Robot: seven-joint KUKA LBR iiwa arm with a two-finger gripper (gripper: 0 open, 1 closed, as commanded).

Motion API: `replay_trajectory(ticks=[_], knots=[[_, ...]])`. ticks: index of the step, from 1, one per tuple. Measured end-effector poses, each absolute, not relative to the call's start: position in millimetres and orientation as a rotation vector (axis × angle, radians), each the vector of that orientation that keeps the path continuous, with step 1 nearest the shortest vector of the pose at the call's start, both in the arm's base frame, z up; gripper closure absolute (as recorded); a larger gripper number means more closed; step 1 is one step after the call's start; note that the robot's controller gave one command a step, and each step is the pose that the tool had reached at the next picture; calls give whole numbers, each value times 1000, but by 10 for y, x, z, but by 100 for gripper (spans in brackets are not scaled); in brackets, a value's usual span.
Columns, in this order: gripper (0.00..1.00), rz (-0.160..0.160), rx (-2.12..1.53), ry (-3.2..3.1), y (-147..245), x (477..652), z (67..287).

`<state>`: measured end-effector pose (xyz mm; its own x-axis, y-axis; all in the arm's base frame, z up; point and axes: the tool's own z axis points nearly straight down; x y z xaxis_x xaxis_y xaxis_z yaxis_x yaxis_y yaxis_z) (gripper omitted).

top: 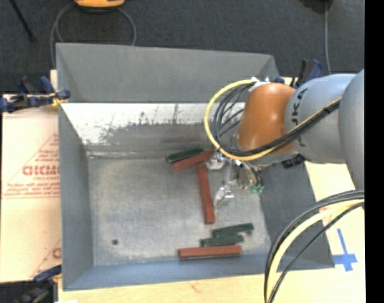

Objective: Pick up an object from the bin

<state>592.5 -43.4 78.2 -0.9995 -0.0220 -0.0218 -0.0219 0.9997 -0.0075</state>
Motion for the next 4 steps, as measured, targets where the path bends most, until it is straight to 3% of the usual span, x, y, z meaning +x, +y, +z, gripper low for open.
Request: replay_trajectory(ticks=[1, 2, 3, 4], knots=[[0, -5, 27, 3123, -117, 5732, 783], [0, -1, -103, 3132, -200, 5819, 793], [0, -10, -497, 3085, -109, 5753, 788], [0, -1, -505, 3099, -102, 5756, 1027]])
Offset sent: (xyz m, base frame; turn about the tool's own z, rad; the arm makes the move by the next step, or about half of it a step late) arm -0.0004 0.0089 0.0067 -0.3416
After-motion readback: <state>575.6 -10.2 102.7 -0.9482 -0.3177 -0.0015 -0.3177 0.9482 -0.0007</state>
